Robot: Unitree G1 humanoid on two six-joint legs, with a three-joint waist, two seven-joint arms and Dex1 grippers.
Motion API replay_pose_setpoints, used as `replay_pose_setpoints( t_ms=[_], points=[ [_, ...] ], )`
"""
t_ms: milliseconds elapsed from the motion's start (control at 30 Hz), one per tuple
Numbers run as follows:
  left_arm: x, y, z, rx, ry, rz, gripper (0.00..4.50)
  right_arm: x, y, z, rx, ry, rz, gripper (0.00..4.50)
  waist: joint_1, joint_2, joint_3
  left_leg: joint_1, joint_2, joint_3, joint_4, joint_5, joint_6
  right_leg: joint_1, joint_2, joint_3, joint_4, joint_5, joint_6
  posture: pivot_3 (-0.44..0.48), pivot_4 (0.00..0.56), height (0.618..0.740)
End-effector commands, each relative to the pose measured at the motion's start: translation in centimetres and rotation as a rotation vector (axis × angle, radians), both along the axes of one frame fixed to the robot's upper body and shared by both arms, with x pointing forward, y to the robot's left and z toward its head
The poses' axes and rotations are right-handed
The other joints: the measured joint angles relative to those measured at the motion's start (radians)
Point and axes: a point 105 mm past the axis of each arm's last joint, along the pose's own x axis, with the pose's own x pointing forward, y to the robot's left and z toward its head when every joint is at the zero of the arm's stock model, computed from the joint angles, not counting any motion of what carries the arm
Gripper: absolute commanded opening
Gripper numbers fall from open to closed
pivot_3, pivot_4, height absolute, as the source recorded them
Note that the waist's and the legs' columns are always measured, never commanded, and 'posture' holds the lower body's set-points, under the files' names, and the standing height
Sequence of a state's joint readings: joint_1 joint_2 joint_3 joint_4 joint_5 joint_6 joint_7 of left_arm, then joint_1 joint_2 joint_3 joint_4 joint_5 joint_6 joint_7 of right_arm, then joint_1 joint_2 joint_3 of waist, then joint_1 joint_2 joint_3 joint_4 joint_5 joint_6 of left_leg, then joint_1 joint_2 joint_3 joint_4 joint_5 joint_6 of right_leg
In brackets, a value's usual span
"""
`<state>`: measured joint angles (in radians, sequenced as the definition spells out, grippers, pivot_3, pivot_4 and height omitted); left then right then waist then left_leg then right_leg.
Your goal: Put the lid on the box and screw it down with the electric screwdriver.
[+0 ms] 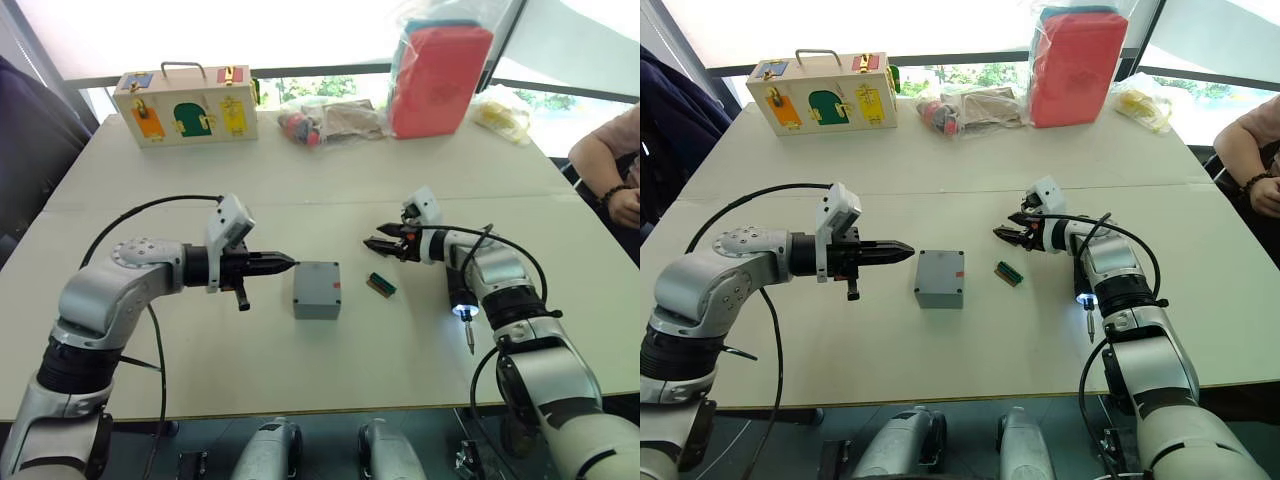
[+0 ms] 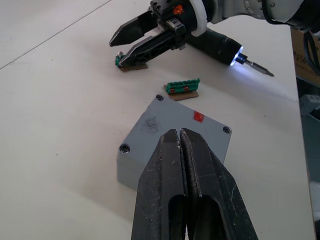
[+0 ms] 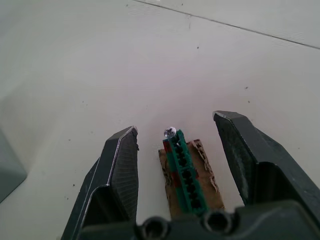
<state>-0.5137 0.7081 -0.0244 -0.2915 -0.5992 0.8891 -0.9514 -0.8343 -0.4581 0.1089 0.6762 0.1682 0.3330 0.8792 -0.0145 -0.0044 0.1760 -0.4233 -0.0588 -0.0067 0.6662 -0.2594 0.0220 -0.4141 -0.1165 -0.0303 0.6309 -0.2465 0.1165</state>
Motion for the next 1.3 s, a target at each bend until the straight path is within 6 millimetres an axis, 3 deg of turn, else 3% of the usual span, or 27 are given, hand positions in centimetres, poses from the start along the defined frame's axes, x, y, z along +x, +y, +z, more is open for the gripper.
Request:
replay_pose_setpoints(
  t_ms=[33, 200, 533, 833, 933, 1033, 1167, 1300],
  points=[
    [-0.4, -0.1, 0.6, 0.012, -0.038, -0.014, 0.00, 0.5, 0.2, 1.8, 0.021, -0.063, -0.001, 1.94, 0.000, 0.000, 0.000, 0.000, 0.000, 0.000, 0.000, 0.000, 0.000, 0.000, 0.000, 0.000, 0.000, 0.000, 0.000, 0.000, 0.150, 0.740],
    [-0.4, -0.1, 0.5, 0.014, -0.037, -0.015, 0.00, 0.5, 0.1, 1.6, 0.013, -0.066, -0.002, 0.01, 0.001, 0.000, 0.000, 0.000, 0.000, 0.000, 0.000, 0.000, 0.000, 0.000, 0.000, 0.000, 0.000, 0.000, 0.000, 0.000, 0.150, 0.740],
    [-0.4, 0.0, 0.3, 0.015, -0.031, -0.019, 0.00, 0.0, 0.1, 2.4, 0.013, -0.093, 0.030, 0.01, 0.000, 0.000, 0.000, 0.000, 0.000, 0.000, 0.000, 0.000, 0.000, 0.000, 0.000, 0.000, 0.000, 0.000, 0.000, 0.000, 0.150, 0.740],
    [-0.3, 0.0, 0.3, 0.008, -0.031, -0.023, 0.00, -0.7, 0.1, 5.7, 0.058, -0.170, 0.055, 0.01, 0.001, 0.000, 0.000, 0.000, 0.000, 0.000, 0.000, 0.000, 0.000, 0.000, 0.000, 0.000, 0.000, 0.000, 0.000, 0.000, 0.150, 0.740],
    [-0.9, 0.5, 0.4, 0.018, -0.018, -0.038, 0.00, -3.6, 2.0, 7.4, 0.110, -0.191, 0.182, 0.01, 0.002, 0.000, 0.000, 0.000, 0.000, 0.000, 0.000, 0.000, 0.000, 0.000, 0.000, 0.000, 0.000, 0.000, 0.000, 0.000, 0.150, 0.740],
    [-1.7, 1.1, 0.0, 0.038, 0.008, -0.060, 0.00, -6.5, 3.9, 7.3, 0.116, -0.178, 0.269, 0.01, 0.001, 0.000, 0.000, -0.001, 0.000, 0.000, -0.001, 0.000, 0.000, -0.001, 0.000, 0.000, 0.000, 0.000, 0.000, 0.000, 0.150, 0.740],
    [-1.9, 1.8, -0.7, 0.058, 0.029, -0.052, 0.00, -8.2, 5.4, 6.5, 0.120, -0.165, 0.288, 0.01, 0.002, 0.000, 0.000, 0.000, 0.001, 0.000, -0.001, 0.000, 0.000, -0.001, -0.001, 0.000, 0.001, 0.000, 0.000, 0.000, 0.150, 0.740],
    [-1.8, 1.8, -0.8, 0.054, 0.031, -0.046, 0.00, -8.7, 6.1, 5.8, 0.129, -0.142, 0.287, 0.01, 0.007, 0.000, 0.000, 0.000, 0.000, 0.000, -0.001, 0.000, 0.000, -0.001, -0.001, 0.000, 0.001, 0.000, 0.000, 0.000, 0.150, 0.740]
  ],
)
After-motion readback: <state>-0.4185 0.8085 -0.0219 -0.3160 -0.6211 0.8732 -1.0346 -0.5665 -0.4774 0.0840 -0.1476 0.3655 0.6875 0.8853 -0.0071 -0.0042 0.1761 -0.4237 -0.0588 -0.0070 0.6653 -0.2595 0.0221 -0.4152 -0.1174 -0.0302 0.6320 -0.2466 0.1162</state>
